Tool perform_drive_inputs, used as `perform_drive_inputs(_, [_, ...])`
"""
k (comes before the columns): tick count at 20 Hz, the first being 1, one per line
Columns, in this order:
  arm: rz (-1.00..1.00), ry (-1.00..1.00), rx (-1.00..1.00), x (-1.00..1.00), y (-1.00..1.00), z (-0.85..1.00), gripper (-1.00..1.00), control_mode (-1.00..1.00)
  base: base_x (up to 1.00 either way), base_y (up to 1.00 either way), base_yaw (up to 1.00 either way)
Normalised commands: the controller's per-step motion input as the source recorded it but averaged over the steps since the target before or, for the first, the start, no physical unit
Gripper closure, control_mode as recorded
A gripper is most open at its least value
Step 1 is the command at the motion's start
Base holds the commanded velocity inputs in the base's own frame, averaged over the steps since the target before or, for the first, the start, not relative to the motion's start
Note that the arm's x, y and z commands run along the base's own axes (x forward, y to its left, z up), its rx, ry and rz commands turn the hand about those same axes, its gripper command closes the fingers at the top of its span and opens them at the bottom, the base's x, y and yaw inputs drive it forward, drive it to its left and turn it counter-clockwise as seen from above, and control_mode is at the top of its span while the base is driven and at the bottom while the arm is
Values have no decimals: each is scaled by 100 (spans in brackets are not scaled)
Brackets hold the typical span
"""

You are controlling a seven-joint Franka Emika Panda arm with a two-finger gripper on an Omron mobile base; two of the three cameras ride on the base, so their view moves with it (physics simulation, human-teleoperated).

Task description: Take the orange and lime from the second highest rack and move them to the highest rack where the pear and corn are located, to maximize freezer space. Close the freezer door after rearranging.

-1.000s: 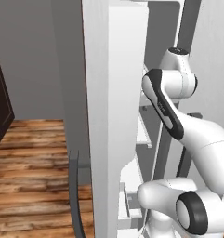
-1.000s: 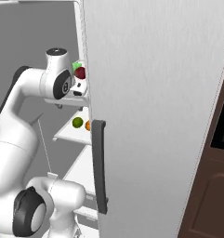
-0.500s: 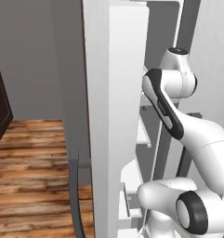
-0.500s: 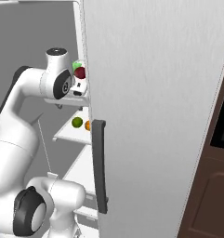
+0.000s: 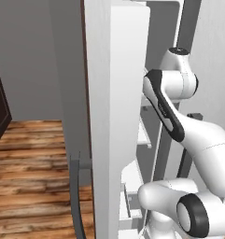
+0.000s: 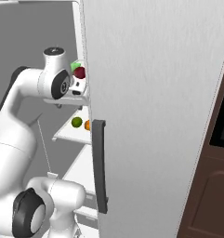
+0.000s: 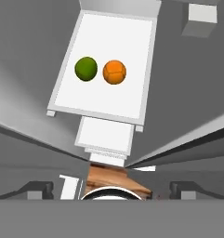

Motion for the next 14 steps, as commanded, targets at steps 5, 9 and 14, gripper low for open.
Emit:
perform_drive_inputs(5, [0, -33, -45, -49, 43, -57, -100, -100, 0, 0, 0])
perform_drive_inputs(9, [-2, 15, -35, 8, 28, -42, -100, -100, 0, 0, 0])
perform_drive_inputs(14, [-11, 8, -1, 48, 0, -20, -100, -100, 0, 0, 0])
